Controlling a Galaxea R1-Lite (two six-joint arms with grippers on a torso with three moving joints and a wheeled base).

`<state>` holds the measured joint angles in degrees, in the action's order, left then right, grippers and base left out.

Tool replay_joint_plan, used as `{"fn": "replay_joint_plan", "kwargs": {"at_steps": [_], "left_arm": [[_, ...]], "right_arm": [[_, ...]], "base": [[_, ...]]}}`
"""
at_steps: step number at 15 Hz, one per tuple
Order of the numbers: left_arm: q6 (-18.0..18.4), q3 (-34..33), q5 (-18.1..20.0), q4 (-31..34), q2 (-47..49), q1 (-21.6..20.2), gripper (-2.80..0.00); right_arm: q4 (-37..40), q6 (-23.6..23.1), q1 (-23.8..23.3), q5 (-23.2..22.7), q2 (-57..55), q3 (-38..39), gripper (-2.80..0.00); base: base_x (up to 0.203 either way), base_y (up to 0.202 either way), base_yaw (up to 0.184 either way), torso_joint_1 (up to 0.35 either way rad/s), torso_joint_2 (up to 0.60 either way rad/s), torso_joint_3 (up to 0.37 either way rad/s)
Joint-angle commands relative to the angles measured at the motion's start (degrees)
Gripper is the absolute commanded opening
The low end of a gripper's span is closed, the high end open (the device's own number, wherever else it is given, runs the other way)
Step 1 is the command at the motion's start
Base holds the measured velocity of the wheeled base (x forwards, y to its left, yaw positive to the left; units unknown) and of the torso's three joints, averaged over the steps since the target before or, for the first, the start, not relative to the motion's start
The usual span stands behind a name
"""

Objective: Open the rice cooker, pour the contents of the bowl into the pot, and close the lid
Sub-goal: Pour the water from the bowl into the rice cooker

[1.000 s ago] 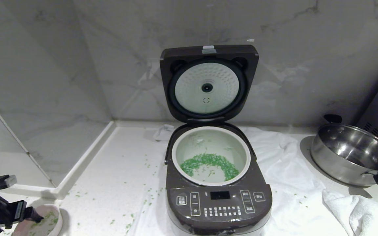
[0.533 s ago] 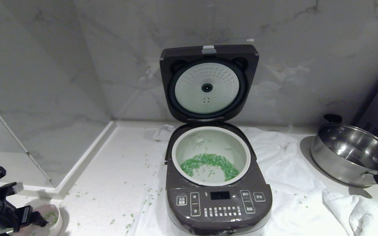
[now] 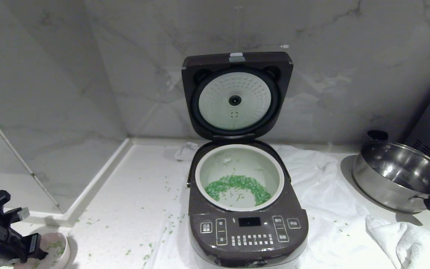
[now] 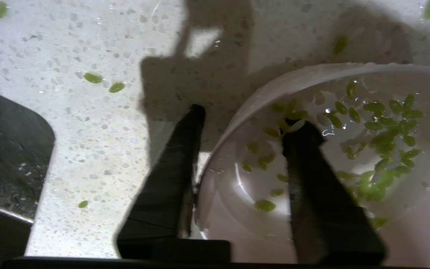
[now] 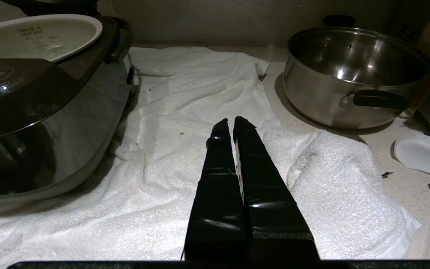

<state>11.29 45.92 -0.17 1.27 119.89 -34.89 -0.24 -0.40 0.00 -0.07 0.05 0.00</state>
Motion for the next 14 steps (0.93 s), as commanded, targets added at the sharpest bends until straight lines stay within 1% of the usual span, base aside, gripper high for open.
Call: {"fn": "replay_joint_plan", "kwargs": {"at_steps": [1,5,7,8,11,12,14], "left_arm": [[0.12,0.04,-0.01,0.24,-0.63,0.01,-2.80],[0.24,0.39,0.13,3.77,-2.40,0.00,-2.80],[0.51,0.31,0.68,7.03,-4.40,0.13,-2.80],[0.57,0.18,1.41,8.89,-5.29,0.32,-2.80],[0.60,-0.16,5.18,14.08,-8.21,0.69,-2.80],[0.58,-0.47,5.95,15.14,-8.91,1.04,-2.80],[0.52,-1.71,6.23,15.61,-9.74,1.37,-2.80]], "right_arm": [[-0.02,-0.04,0.00,-0.01,-0.05,0.09,-2.80],[-0.02,-0.04,0.00,-0.01,-0.05,0.09,-2.80],[-0.02,-0.04,0.00,-0.01,-0.02,0.09,-2.80],[-0.02,-0.04,0.00,-0.01,-0.05,0.09,-2.80],[-0.02,-0.04,0.00,-0.01,-0.05,0.09,-2.80],[-0.02,-0.04,-0.07,-0.01,0.04,0.09,-2.80],[-0.02,-0.04,-0.05,-0.01,-0.05,0.09,-2.80]], "base": [[0.000,0.000,0.000,0.000,0.00,0.000],[0.000,0.000,0.000,0.000,0.00,0.000],[0.000,0.000,0.000,0.000,0.00,0.000],[0.000,0.000,0.000,0.000,0.00,0.000],[0.000,0.000,0.000,0.000,0.00,0.000],[0.000,0.000,0.000,0.000,0.00,0.000],[0.000,0.000,0.000,0.000,0.00,0.000]]}}
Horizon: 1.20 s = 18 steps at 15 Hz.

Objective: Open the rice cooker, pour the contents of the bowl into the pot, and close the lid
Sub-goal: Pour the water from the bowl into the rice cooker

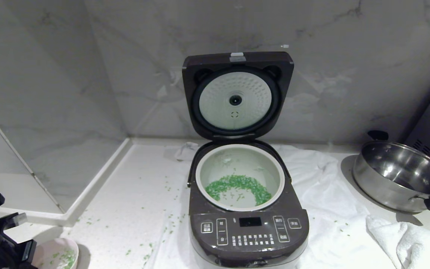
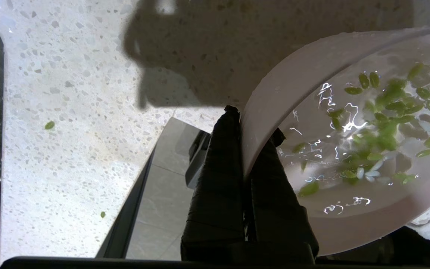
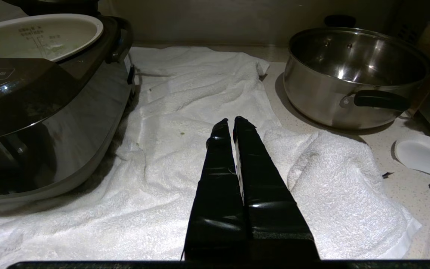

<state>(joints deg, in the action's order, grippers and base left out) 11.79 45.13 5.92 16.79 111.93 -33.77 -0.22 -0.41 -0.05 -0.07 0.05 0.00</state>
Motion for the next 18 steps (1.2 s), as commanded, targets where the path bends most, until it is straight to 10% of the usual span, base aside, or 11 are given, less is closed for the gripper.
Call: {"fn": "replay_joint_plan", "kwargs": {"at_steps": [1,10,18], "left_arm": [[0.00,-2.12,0.16,0.09,-2.70,0.50,-2.80],[-0.94,-12.64,0.84,0.14,-10.98,5.79,-2.80],[-14.46,-13.51,0.78,0.16,-14.98,24.40,-2.80]], "right_arm": [[-0.04,-0.02,0.01,-0.01,-0.02,0.09,-2.80],[-0.04,-0.02,0.05,-0.01,-0.04,0.09,-2.80],[-0.04,-0.02,0.02,-0.01,-0.02,0.09,-2.80]], "base": [[0.000,0.000,0.000,0.000,0.00,0.000],[0.000,0.000,0.000,0.000,0.00,0.000],[0.000,0.000,0.000,0.000,0.00,0.000]]}}
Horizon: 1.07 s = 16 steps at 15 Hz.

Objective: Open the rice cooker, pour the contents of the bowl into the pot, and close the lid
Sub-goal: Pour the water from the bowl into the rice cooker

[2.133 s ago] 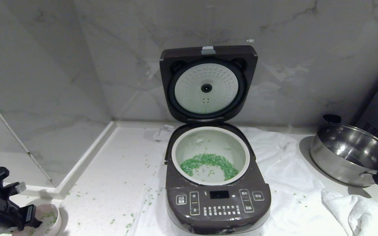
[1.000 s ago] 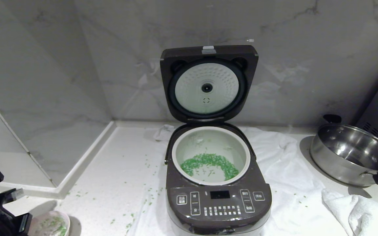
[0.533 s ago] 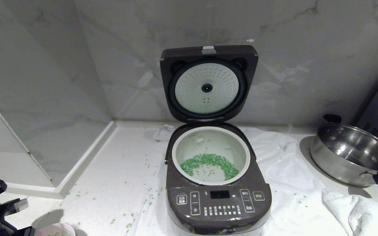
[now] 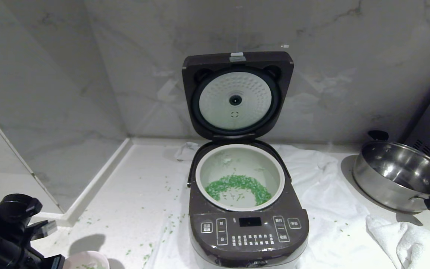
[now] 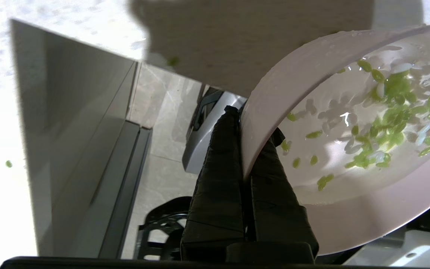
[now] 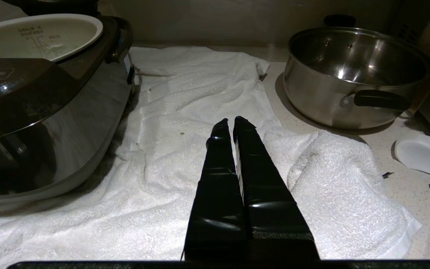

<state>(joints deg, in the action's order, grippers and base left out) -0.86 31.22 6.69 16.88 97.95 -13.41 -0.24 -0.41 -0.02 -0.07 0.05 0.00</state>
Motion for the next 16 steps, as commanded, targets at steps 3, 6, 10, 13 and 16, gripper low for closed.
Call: {"fn": "replay_joint_plan", "kwargs": {"at_steps": [3,6,10,13,16], "left_arm": [[-8.26,4.01,-0.17,0.14,-0.55,10.41,-2.80],[-11.09,10.31,-0.19,5.32,-0.34,14.55,-2.80],[-14.10,18.78,-0.51,10.76,1.88,19.55,-2.80],[-14.97,25.20,-0.61,13.91,4.50,20.93,-2.80],[-15.04,33.17,-0.77,17.99,6.85,21.30,-2.80]], "right_arm": [[-0.02,-0.02,0.02,-0.01,-0.05,0.09,-2.80],[-0.02,-0.02,0.02,-0.01,-0.05,0.09,-2.80],[-0.02,-0.02,0.02,-0.01,-0.04,0.09,-2.80],[-0.02,-0.02,0.02,-0.01,-0.05,0.09,-2.80],[-0.02,-0.02,0.01,-0.01,-0.05,0.09,-2.80]], "base": [[0.000,0.000,0.000,0.000,0.00,0.000],[0.000,0.000,0.000,0.000,0.00,0.000],[0.000,0.000,0.000,0.000,0.00,0.000],[0.000,0.000,0.000,0.000,0.00,0.000],[0.000,0.000,0.000,0.000,0.00,0.000]]}}
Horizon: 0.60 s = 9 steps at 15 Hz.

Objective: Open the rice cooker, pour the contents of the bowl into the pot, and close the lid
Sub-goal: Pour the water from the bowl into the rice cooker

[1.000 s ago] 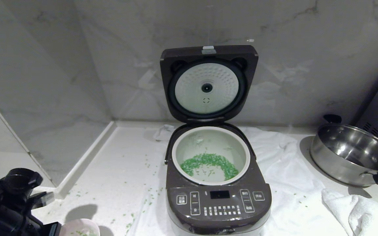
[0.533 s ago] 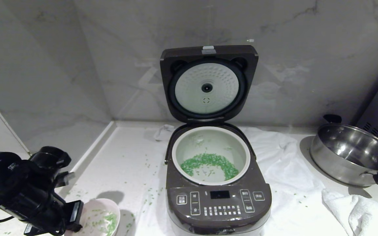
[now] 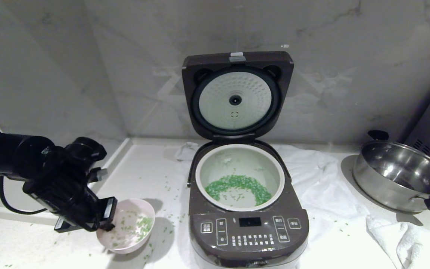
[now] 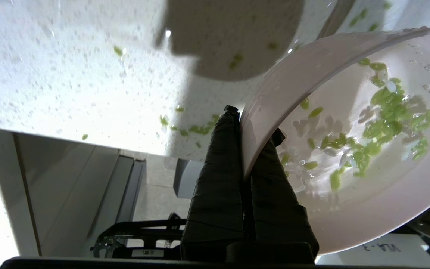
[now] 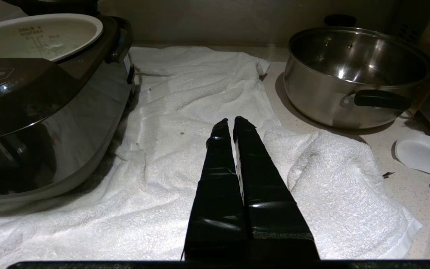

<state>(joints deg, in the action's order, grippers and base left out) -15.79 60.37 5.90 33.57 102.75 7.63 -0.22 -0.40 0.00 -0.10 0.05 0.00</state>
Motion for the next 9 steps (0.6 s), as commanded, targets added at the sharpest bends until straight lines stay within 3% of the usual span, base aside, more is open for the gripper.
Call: {"fn": "replay_joint_plan", "kwargs": {"at_steps": [1,9], "left_arm": [[-0.12,7.15,-0.03,2.98,2.94,0.51,-2.80],[-3.26,30.25,-1.46,15.49,10.99,6.24,-2.80]], "right_arm": [[-0.04,-0.04,0.00,0.01,-0.05,0.09,-2.80],[-0.04,-0.04,-0.03,0.01,0.01,0.09,-2.80]], "base": [[0.000,0.000,0.000,0.000,0.00,0.000],[0.000,0.000,0.000,0.000,0.00,0.000]]}}
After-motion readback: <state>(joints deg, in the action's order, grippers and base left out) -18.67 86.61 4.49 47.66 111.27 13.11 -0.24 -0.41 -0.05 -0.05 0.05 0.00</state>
